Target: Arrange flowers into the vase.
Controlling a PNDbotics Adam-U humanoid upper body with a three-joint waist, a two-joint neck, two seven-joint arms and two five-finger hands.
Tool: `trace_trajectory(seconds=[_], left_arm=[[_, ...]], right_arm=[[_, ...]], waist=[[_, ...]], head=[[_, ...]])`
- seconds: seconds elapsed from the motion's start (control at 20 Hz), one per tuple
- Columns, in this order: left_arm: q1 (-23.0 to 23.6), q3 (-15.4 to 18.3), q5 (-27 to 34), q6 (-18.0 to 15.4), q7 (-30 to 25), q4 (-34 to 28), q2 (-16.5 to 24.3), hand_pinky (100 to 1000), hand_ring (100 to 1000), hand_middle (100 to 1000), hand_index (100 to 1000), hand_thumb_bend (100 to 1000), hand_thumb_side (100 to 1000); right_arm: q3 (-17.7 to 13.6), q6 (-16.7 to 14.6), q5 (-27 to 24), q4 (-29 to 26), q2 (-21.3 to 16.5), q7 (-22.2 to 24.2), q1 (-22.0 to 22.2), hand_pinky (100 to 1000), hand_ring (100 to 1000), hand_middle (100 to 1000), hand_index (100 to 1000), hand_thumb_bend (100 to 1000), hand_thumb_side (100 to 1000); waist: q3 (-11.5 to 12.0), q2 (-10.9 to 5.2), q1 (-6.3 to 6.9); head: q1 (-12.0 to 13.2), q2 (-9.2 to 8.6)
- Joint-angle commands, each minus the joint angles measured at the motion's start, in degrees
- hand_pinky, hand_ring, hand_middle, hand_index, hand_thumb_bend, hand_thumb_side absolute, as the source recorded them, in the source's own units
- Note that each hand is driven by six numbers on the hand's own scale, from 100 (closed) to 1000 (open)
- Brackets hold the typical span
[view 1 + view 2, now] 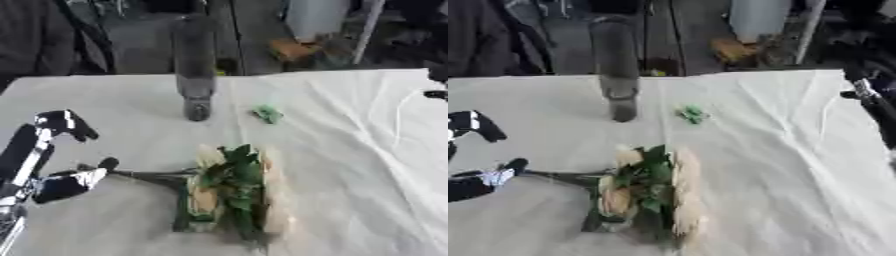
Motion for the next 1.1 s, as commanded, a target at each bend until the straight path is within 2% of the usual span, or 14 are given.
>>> trace_trajectory(seconds=[0.05,0.5,0.55,0.6,1.1], left_arm=[[-1.42,-0.52,-2.06,0.49,0.25,0.93,-0.07,626,514,518,580,552,100],[-2.07,-2.39,-5.63,0.11,-1.00,3.35,-0.99,634,522,527,595,576,100],[-1.84,-2.56,-5.70,0.01,-1.13,3.47,-0.95,635,523,526,596,634,100],[-1.53,-2.80,-5.70,-0.06,-1.32,3.64,-0.83,636,523,528,597,585,100],[0.03,-5.79,-7.00,-0.54,-1.98,6.75,-1.42,640,528,533,603,625,100]], right_arm=[[-0.38,-0.05,0.14,-0.90,-1.24,0.18,-0.67,751,894,806,776,100,598],[-0.34,-0.05,0.18,-0.88,-1.17,0.21,-0.80,751,895,806,776,100,598],[-0.32,-0.06,0.19,-0.88,-1.19,0.24,-0.83,751,895,806,776,100,596],[-0.32,-0.06,0.20,-0.89,-1.19,0.24,-0.87,751,895,806,776,100,598],[-0.26,-0.02,0.26,-0.91,-1.01,0.33,-0.97,752,895,806,776,100,599]], waist=[[-0.04,-0.56,-0.07],[-0.41,-0.42,-0.12],[-0.38,-0.41,-0.11],[-0.38,-0.39,-0.09],[-0.41,-0.24,-0.07]], head=[[-0.02,-0.74],[-0.03,-0.72],[0.01,-0.81],[0.05,-0.79],[0.55,-0.52]])
